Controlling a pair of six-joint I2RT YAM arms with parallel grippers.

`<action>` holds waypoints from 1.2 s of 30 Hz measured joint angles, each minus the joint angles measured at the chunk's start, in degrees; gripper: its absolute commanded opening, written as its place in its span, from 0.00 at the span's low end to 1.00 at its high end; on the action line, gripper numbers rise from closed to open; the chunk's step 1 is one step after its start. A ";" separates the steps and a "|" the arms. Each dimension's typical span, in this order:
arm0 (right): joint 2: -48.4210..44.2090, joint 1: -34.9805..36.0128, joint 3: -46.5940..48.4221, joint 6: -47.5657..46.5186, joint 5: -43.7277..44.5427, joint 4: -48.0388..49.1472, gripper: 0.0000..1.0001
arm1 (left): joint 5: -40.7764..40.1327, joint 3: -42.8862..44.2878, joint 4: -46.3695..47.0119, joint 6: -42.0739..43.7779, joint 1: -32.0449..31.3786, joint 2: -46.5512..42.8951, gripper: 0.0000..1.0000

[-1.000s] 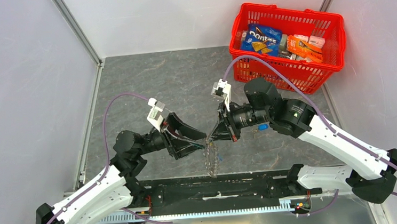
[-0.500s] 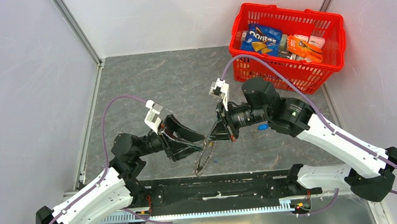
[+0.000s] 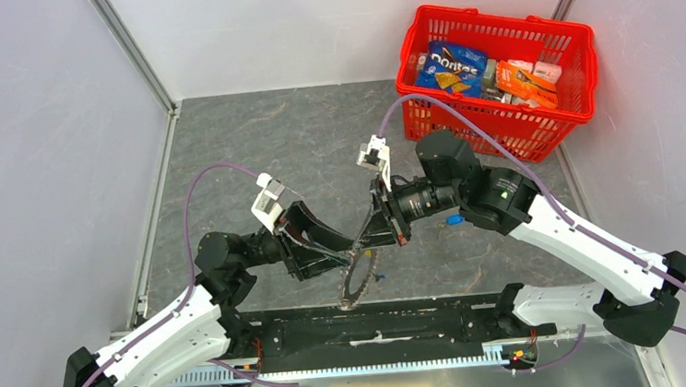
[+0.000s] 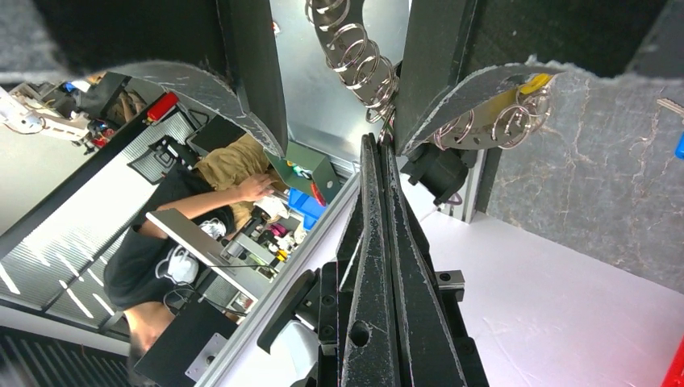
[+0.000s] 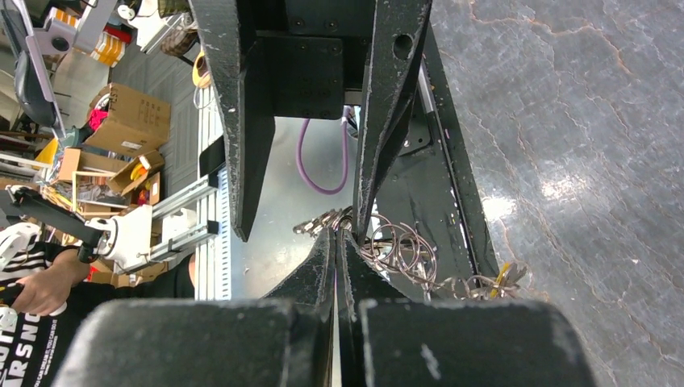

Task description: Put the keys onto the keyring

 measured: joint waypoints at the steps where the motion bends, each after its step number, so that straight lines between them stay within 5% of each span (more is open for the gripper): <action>1: 0.00 0.00 0.11 0.00 -0.15 0.04 0.00 | 0.04 0.00 0.22 -0.13 0.00 0.00 0.55; 36: -2.95 -0.11 1.51 -1.33 4.74 -0.94 0.00 | 1.57 -0.02 -1.77 -0.48 -0.07 -3.91 0.51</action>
